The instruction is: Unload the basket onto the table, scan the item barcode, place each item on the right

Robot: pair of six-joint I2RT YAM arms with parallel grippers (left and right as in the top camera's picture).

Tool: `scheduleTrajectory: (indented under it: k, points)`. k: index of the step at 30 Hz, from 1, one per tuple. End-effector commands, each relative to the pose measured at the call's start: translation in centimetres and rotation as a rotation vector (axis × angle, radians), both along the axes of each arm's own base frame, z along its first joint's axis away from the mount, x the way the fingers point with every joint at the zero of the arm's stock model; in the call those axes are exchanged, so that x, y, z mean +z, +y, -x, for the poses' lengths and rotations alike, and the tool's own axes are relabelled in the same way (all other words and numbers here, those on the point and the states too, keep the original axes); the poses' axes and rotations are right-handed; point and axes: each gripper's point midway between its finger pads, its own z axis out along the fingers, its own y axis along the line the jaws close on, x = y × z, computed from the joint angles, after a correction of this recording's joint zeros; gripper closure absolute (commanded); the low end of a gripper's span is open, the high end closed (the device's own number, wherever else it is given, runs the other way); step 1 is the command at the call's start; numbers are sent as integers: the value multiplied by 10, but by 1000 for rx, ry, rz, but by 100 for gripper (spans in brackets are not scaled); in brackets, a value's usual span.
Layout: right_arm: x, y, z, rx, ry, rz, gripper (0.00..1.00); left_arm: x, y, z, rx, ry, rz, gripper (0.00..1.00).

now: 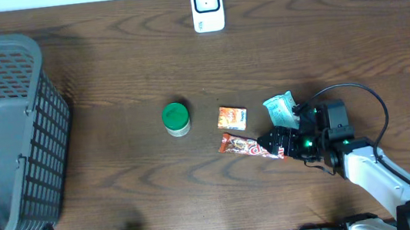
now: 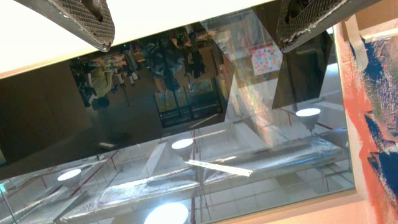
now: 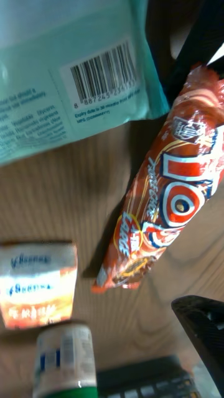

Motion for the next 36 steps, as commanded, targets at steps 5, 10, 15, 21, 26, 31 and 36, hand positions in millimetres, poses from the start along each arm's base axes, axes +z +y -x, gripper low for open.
scheduleTrajectory:
  k: [5, 10, 15, 21, 26, 31, 36]
  points:
    - [-44, -6, 48, 5, 121, 21, 38, 0, -2, 3, -10, -10, -2, 16]
    - [-44, -5, 48, 6, 115, 16, 79, 0, -2, 3, -10, -10, -2, 16]
    - [-30, 9, 41, 47, 66, -77, 99, 0, -2, 3, -10, -9, -2, 16]
    - [12, 27, 25, 108, -52, -200, 98, 0, -2, 3, -10, -9, -2, 16]
    - [57, 25, 18, 96, -124, -186, 99, 0, -2, 3, -9, -6, -2, 16]
    - [89, -41, 15, -125, -159, 219, 99, 0, -2, 3, -9, -6, -2, 16]
    - [111, -82, 8, -262, -233, 464, 99, 0, -2, 3, -10, -6, -2, 16]
